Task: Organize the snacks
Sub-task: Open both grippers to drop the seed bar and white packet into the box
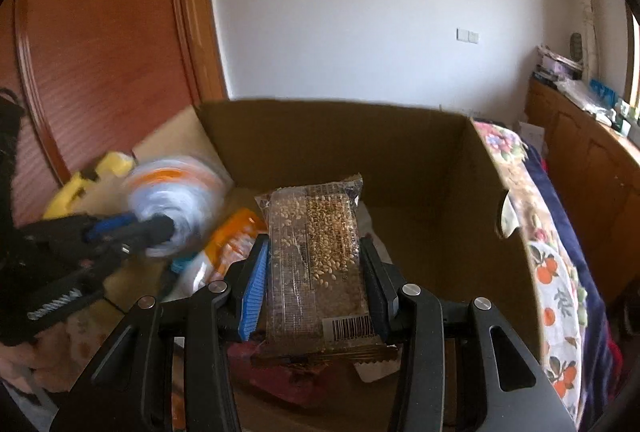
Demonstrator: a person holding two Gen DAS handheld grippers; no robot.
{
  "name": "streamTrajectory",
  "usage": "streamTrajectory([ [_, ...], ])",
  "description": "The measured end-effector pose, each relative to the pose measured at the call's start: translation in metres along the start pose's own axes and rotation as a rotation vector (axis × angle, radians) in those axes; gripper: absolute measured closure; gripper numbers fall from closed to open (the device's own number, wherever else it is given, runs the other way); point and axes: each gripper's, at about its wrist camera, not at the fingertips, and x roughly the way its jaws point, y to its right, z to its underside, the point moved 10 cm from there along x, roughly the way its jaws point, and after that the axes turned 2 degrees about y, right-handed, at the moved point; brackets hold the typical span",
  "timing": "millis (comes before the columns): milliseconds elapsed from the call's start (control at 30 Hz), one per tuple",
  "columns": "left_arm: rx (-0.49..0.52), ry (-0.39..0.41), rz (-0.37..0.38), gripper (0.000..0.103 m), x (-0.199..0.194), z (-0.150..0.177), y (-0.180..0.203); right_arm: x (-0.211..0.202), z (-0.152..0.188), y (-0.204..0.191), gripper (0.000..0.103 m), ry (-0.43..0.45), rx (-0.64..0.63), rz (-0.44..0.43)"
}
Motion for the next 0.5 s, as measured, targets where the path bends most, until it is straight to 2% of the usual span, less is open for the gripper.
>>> streamTrajectory([
  [133,-0.018,0.015,0.020,0.082,-0.006,-0.003,0.000,0.002,0.001,0.004,0.059,-0.014,-0.007,0.007],
  [333,-0.031,0.020,0.040,0.081,-0.010,-0.004,-0.007,0.005,0.004,0.008,0.056,-0.033,0.022,0.014],
  [500,-0.036,0.030,0.041,0.080,-0.013,-0.005,-0.012,0.005,0.003,0.012,0.049,-0.045,0.014,0.049],
])
